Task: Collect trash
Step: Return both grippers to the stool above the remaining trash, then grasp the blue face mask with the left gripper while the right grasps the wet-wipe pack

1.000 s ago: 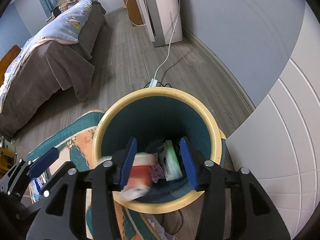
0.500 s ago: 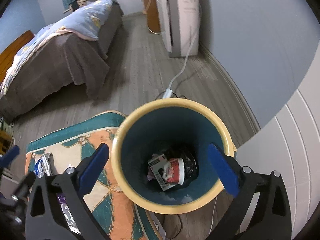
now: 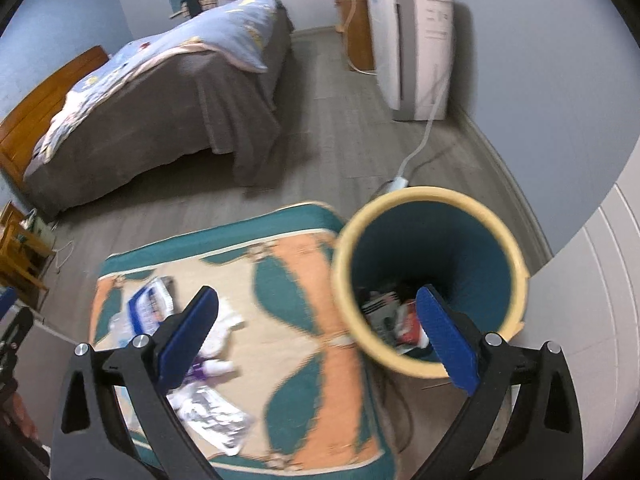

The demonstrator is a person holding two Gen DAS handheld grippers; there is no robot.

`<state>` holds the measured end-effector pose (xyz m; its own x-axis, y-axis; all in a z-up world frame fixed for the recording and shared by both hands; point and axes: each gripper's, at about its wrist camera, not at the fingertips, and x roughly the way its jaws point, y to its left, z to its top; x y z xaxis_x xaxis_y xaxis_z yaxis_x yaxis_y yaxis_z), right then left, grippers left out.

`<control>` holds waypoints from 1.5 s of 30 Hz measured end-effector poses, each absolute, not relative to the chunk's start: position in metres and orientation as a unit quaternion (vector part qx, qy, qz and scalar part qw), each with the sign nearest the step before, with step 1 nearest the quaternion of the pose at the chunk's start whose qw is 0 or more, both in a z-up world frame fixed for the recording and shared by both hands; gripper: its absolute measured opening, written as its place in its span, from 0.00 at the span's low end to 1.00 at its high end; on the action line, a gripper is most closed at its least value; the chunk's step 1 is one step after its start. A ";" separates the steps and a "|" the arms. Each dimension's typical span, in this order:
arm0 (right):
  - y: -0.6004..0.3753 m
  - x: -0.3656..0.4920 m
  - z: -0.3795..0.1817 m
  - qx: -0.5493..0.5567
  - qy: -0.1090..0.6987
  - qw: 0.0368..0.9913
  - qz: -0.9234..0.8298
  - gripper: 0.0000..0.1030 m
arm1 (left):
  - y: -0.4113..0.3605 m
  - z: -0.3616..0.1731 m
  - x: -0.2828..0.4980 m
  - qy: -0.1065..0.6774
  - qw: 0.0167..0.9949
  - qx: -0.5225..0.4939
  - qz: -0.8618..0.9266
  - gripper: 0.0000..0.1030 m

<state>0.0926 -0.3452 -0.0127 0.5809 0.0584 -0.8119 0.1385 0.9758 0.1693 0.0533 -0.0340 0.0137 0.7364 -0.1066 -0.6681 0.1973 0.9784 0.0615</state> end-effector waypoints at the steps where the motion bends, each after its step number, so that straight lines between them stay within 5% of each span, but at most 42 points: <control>1: -0.331 0.089 -0.013 0.106 0.457 0.883 -0.015 0.94 | -0.027 0.010 0.052 0.358 0.929 0.060 -0.074 0.93; 15: -0.227 0.112 -0.057 0.079 0.520 0.850 0.013 0.94 | 0.065 -0.041 0.051 0.419 0.907 0.024 -0.019 0.93; 36: -0.157 0.181 -0.133 0.055 0.600 0.797 0.036 0.94 | 0.005 -0.151 0.060 0.525 0.839 0.029 -0.139 0.90; 45: -0.131 0.186 -0.151 0.035 0.621 0.781 0.055 0.94 | 0.016 -0.173 0.061 0.576 0.803 -0.011 -0.152 0.60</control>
